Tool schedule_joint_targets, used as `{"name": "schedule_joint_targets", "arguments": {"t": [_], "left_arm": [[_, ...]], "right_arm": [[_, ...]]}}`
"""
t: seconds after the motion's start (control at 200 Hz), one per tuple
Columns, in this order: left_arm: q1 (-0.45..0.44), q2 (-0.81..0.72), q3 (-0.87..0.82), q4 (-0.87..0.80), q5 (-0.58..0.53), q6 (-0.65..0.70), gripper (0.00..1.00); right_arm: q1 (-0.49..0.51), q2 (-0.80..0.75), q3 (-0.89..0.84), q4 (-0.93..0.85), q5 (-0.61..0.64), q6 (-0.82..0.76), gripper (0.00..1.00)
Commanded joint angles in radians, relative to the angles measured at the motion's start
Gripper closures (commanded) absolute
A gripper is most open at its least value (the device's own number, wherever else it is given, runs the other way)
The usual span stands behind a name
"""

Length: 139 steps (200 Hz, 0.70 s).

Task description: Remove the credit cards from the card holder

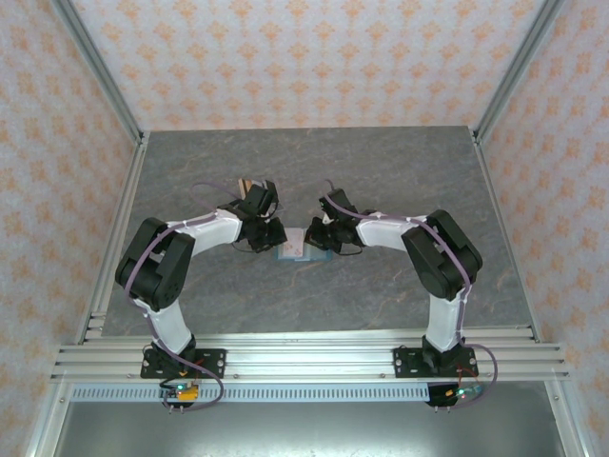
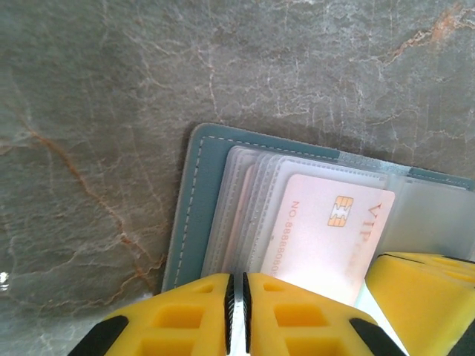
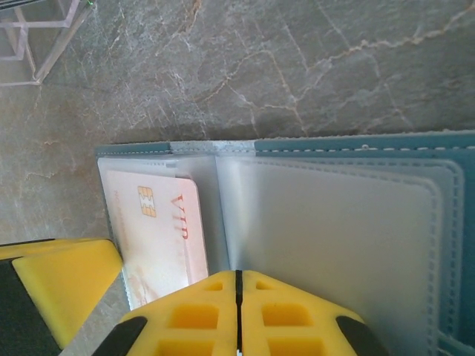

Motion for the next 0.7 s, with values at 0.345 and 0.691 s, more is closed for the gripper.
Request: {"name": "schedule_joint_targets", "arguments": {"t": [0.345, 0.691], "left_arm": [[-0.003, -0.055, 0.028, 0.007, 0.023, 0.037, 0.84], [-0.005, 0.016, 0.038, 0.004, 0.025, 0.026, 0.85]], "right_arm": [[-0.006, -0.034, -0.042, 0.089, -0.053, 0.019, 0.78], [-0.006, -0.001, -0.036, 0.102, -0.064, 0.031, 0.78]]}}
